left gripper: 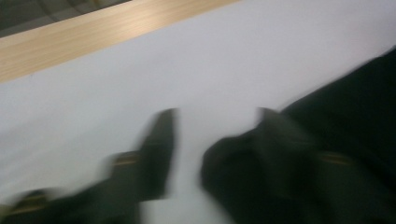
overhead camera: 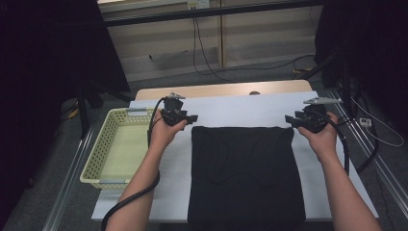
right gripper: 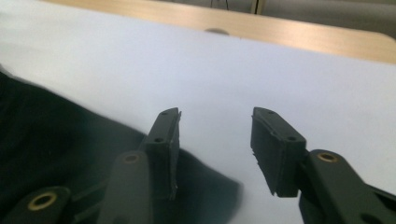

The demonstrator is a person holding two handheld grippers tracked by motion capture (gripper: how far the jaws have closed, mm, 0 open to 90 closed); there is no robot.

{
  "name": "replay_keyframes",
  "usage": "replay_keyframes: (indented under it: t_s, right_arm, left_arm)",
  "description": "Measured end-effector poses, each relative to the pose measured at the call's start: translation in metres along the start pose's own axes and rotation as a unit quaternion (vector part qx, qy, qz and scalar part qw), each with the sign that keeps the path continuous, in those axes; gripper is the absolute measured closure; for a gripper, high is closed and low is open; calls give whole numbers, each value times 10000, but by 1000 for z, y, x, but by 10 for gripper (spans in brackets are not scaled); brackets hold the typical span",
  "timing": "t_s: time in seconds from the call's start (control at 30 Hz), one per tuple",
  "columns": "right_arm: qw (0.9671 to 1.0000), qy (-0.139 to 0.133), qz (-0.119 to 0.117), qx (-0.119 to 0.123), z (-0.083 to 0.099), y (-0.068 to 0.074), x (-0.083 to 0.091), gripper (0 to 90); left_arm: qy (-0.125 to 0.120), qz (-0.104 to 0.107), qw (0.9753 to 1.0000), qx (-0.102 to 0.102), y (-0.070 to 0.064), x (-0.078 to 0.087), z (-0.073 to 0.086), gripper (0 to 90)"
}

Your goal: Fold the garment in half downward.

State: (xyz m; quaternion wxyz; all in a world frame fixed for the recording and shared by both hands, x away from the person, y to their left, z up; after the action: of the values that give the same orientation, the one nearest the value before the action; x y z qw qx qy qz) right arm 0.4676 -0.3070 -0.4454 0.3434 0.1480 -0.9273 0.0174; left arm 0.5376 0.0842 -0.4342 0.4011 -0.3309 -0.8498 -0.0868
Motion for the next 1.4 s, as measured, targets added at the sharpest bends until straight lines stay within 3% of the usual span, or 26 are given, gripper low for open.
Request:
replay_keyframes:
  t_s: [0.07,0.17,0.37,0.43,0.5,0.6,0.9,1.03,1.23,1.3,1.37,1.4]
  right_arm:
    - [9999,-78,-18,68,7,3,2,515]
    - [10000,52,-63,43,21,10,11,453]
    - [9995,117,-99,289,55,28,31,423]
    - [9991,143,3,394,68,32,34,420]
    - [9991,238,-85,347,81,37,36,415]
    - [9984,289,-145,469,91,45,38,380]
    - [9969,235,-513,550,100,75,47,303]
    - [9959,178,-735,498,103,90,52,299]
    - [9936,150,-903,666,109,111,59,313]
    - [9931,144,-895,740,109,116,63,314]
    - [9925,141,-886,830,111,121,65,316]
    - [9921,155,-932,826,113,124,66,321]
  left_arm:
    - [-13,187,9998,-96,-7,-4,6,358]
    - [13,408,9991,-145,-22,-7,17,278]
    - [8,512,9984,-254,-37,0,39,233]
    - [-27,503,9984,-262,-39,2,45,219]
    - [-10,561,9980,-293,-43,3,51,208]
    - [-58,630,9973,-362,-50,7,59,201]
    - [-63,897,9944,-557,-73,13,83,163]
    - [-71,955,9939,-541,-81,18,90,130]
    - [-85,1060,9929,-541,-89,22,102,116]
    - [-81,1182,9913,-582,-94,24,105,104]
    - [-93,1280,9886,-793,-99,28,107,86]
    - [-132,1261,9885,-830,-101,28,107,81]
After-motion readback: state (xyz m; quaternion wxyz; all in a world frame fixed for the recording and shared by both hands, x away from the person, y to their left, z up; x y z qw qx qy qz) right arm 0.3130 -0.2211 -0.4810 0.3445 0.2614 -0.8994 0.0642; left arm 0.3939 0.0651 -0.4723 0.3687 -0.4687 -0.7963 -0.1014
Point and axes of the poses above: each handheld gripper's, and its own axes: x roughly backward along the jaws, z roughly out of its underside, y roughly to its left, the point moved 6 cm from there along -x, roughly forward along the jaws, and after that the axes turned 4 degrees about y, right-handed, at the moved point
